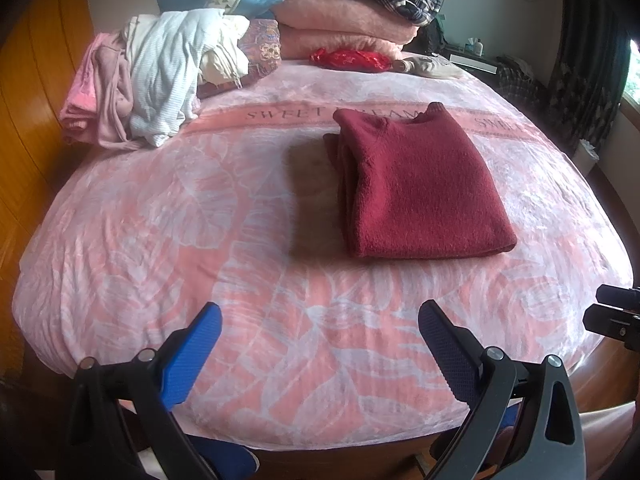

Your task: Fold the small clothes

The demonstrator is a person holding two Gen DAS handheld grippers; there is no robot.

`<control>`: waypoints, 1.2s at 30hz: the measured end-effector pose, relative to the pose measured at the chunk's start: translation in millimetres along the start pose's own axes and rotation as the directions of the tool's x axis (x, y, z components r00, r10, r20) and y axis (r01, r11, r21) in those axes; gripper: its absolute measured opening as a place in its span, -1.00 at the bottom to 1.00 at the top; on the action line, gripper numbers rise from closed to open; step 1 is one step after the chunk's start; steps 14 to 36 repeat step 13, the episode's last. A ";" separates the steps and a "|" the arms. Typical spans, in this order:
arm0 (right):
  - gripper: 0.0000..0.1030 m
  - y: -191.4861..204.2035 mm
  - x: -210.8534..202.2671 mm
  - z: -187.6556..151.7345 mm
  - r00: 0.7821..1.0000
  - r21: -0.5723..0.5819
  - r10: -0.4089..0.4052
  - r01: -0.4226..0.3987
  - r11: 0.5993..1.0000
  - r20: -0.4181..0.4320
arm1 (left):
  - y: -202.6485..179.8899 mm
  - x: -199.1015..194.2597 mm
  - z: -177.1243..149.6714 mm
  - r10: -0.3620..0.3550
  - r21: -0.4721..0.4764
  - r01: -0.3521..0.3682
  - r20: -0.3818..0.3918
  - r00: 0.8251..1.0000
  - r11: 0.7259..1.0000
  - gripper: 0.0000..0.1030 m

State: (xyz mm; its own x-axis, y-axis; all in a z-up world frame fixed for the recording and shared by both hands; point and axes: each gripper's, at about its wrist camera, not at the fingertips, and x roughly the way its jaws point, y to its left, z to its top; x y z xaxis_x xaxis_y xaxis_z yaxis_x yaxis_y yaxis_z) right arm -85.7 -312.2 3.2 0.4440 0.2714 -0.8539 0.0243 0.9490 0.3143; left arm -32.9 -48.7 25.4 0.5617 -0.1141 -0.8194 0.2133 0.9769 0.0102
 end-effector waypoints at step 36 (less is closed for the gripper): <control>0.77 1.6 1.4 -2.9 1.000 0.007 0.001 -0.001 1.000 -0.002 | -0.7 4.5 -0.6 0.003 0.012 -0.002 -0.014 1.000 1.000 0.92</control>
